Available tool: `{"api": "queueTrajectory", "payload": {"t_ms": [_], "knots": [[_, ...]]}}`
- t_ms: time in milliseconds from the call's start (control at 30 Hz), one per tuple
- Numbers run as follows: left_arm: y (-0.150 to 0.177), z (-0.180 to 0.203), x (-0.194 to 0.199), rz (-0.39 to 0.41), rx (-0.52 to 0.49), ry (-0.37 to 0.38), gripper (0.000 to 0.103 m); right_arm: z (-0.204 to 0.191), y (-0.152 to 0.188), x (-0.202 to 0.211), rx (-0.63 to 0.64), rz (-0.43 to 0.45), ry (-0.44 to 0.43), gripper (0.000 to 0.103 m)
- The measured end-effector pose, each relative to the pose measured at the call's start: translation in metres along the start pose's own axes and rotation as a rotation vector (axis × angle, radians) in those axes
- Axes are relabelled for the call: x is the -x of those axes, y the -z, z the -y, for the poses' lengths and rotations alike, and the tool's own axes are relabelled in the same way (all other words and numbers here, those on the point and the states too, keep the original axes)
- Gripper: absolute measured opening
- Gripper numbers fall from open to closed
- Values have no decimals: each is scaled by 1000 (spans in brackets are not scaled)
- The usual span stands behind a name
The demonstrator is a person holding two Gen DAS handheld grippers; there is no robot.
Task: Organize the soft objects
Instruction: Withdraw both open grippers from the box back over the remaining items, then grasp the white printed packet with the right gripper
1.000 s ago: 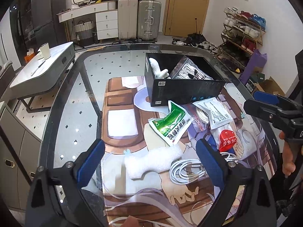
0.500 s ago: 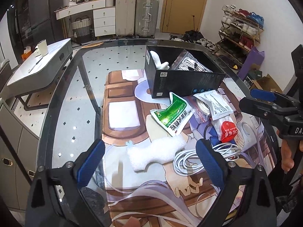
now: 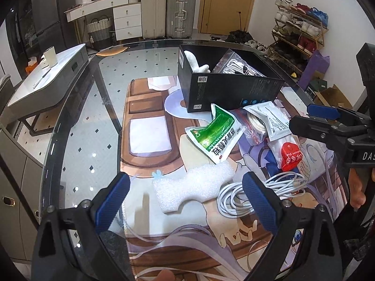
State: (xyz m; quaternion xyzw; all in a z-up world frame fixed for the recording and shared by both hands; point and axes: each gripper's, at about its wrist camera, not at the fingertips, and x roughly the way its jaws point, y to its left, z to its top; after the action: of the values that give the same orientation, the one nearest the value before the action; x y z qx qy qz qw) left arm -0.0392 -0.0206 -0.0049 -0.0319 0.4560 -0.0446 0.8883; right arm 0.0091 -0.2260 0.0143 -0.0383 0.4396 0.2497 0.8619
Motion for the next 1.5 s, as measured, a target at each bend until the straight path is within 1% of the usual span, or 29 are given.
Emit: {"api": "queueTrajectory", "payload": {"t_ms": [200,500,633,733,800,867,933,1033,1167,1433,1500], "knots": [[-4,1,-12,-26,15,-1,97,7,-2,-8,-6,-32,10,99],[-5,7,-29,-90,24,-14,97,24,-11,-22,-45,-83,10,99],[-5,6,-35,-118,30,-21,97,25,-18,-30,-50,-105,10,99],[-5,5,-42,-153,41,-8,97,24,-21,-37,-48,-131,9,99],[-5,5,-45,-166,38,-14,97,21,-23,-42,-42,-146,10,99],[-5,3,-47,-172,45,-1,97,19,-26,-47,-37,-164,17,99],[-7,3,-48,-181,46,2,97,19,-29,-53,-41,-188,8,91],[-10,3,-49,-196,41,-2,97,18,-32,-61,-33,-213,14,86],[-12,2,-52,-227,50,14,97,18,-35,-65,-32,-233,21,86],[-16,2,-57,-264,62,39,97,30,-39,-77,-59,-279,30,86],[-17,4,-58,-273,50,27,97,30,-40,-79,-55,-285,35,86]]}}
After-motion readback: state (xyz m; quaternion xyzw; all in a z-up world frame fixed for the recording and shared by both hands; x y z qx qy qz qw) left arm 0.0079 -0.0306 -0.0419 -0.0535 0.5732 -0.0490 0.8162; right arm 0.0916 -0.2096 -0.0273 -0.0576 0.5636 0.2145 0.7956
